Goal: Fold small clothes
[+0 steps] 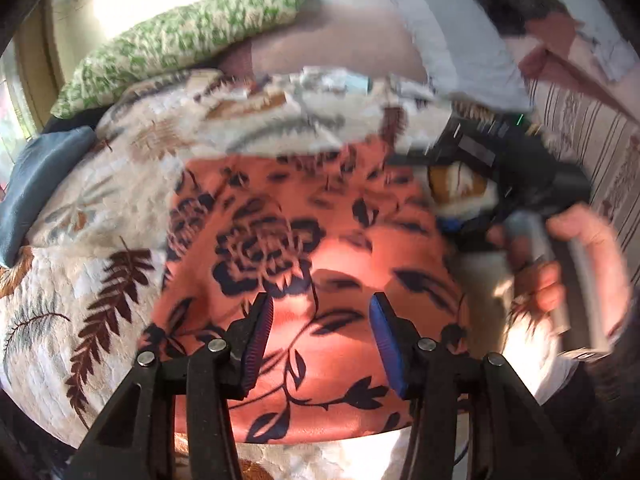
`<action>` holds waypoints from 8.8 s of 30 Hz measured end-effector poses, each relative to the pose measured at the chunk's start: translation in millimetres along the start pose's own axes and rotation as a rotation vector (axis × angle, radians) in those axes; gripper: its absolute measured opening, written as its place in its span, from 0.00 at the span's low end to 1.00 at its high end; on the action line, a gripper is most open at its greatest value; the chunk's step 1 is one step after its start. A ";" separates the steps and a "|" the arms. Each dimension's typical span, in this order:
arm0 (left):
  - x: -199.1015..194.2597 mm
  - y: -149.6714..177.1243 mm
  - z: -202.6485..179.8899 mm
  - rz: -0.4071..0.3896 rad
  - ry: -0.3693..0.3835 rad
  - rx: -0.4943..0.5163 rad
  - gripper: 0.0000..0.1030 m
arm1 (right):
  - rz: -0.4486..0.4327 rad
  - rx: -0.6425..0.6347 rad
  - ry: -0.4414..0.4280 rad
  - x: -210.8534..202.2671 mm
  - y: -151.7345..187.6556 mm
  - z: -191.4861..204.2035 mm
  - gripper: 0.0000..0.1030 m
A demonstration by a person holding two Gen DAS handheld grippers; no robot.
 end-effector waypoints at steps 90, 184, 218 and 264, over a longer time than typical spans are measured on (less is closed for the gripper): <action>-13.3 10.1 155.9 -0.081 0.350 -0.522 0.88 | -0.093 -0.340 0.345 -37.4 100.6 53.8 0.84; 25.9 -4.9 -1.7 0.064 0.189 -0.166 0.72 | -0.179 -0.281 0.454 -101.5 -20.0 5.3 0.80; -34.9 11.4 0.7 -0.062 -0.043 -0.159 0.72 | -0.240 -0.354 0.447 -118.2 104.2 27.2 0.82; 52.4 -66.8 -11.9 0.072 0.344 -0.156 0.37 | -0.100 -0.127 0.217 -118.2 55.3 -62.8 0.49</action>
Point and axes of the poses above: each gripper's, at about its wrist camera, not at the fingertips, and x roughly the way its jaws point, z to its left, y to its underside, the point moved 4 cm from there along x, roughly the way its jaws point, and after that the axes turned 13 degrees about z, right-handed, at the moved point
